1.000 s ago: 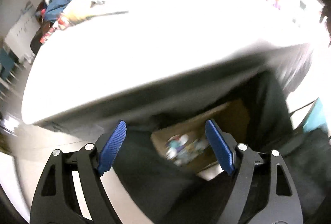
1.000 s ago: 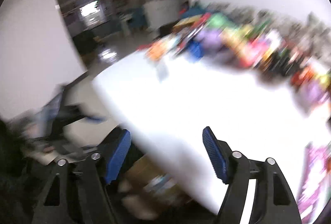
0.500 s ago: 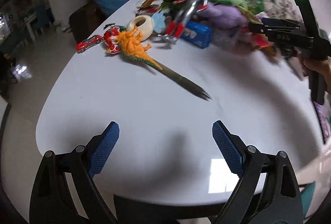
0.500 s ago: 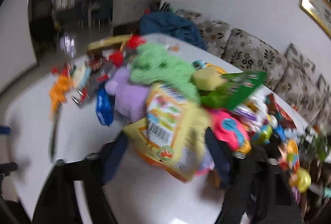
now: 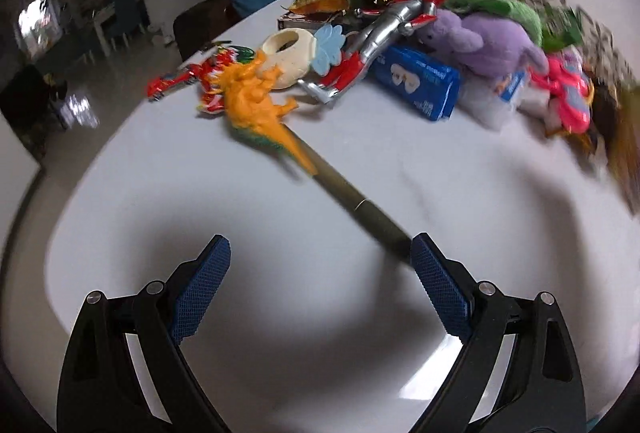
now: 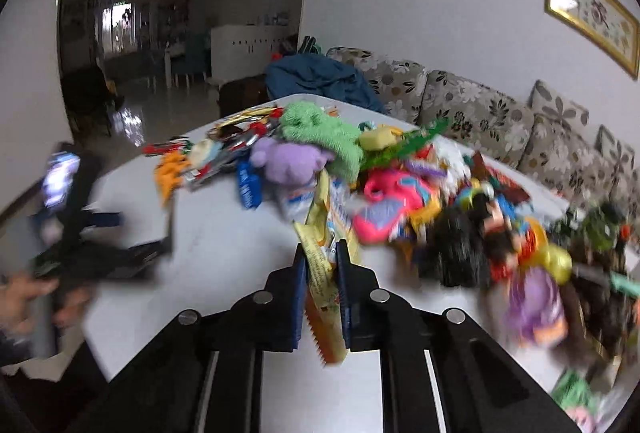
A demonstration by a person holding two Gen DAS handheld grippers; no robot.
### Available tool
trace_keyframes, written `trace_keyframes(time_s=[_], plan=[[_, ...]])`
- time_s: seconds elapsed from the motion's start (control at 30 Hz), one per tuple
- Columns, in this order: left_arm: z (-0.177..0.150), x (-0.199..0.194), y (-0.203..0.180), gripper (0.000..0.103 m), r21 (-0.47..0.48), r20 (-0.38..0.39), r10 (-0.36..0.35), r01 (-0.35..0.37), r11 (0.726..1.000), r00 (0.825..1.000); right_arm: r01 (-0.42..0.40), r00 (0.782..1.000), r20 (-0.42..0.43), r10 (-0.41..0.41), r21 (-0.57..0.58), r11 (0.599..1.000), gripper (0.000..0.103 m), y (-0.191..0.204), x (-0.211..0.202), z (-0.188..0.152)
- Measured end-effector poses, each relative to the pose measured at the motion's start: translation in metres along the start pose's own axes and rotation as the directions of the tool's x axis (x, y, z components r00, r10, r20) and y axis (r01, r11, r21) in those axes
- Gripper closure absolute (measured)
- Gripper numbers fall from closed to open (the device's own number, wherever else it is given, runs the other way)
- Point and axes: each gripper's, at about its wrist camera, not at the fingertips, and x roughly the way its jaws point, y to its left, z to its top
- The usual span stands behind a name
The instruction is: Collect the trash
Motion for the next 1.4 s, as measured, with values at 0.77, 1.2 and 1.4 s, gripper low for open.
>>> trace_keyframes(time_s=[0.77,1.2,1.4], plan=[[-0.029,-0.052,-0.007,0.093,0.074,0.101,-0.335,0.328,0.942,0.937,-0.173,0.984,-0.014,0.175,0.098,0.980,0.089,0.017,-0.036,-0.053],[-0.185,-0.125,0.023,0.093,0.484,-0.171,-0.425,0.452,0.750,0.889,-0.506,0.811,-0.238,0.535,0.176,0.845,0.087,0.104,-0.088,-0.148],[-0.234,-0.038,0.010,0.016,0.583,-0.313,-0.264,0.404,0.705,0.912,-0.397,0.786,-0.427,0.446,0.205,0.895,0.051,0.119,0.002,-0.206]])
